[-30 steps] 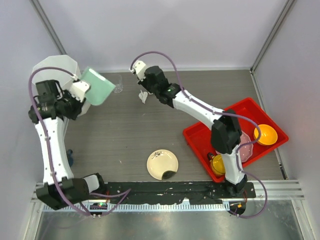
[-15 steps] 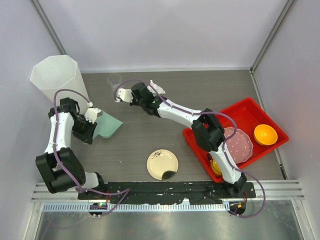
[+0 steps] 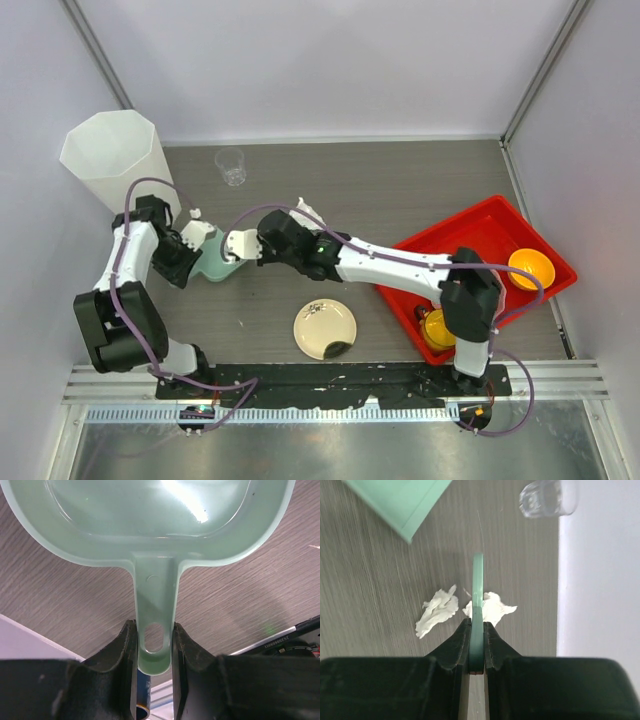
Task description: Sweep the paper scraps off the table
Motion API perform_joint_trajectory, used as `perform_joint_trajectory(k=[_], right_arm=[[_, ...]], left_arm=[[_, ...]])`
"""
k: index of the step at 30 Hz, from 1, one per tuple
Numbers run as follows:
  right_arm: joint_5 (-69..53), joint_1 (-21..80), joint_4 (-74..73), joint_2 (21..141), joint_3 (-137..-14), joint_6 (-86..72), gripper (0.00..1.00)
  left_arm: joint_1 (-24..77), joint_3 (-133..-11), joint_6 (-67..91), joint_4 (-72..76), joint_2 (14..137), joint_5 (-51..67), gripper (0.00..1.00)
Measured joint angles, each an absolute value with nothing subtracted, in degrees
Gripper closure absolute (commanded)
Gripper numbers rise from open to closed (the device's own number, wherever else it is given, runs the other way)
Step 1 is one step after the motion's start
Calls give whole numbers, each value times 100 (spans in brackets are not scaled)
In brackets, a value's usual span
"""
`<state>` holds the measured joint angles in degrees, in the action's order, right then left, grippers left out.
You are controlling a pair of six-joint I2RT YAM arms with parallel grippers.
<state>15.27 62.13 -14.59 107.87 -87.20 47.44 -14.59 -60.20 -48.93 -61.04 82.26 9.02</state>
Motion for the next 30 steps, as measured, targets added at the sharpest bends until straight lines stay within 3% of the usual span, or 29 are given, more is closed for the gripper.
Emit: perform_joint_trajectory(k=[14, 22, 30], right_arm=[[2825, 6029, -2600, 10186, -9520, 2418, 99], [2609, 5443, -3920, 10355, -9756, 64, 99], [2178, 5043, -4313, 11334, -10390, -692, 99]], left_arm=[[-600, -5850, -5774, -6486, 8088, 996, 100], [-95, -6160, -5736, -6486, 8825, 825, 100], [263, -6591, -5664, -6501, 9430, 692, 100]])
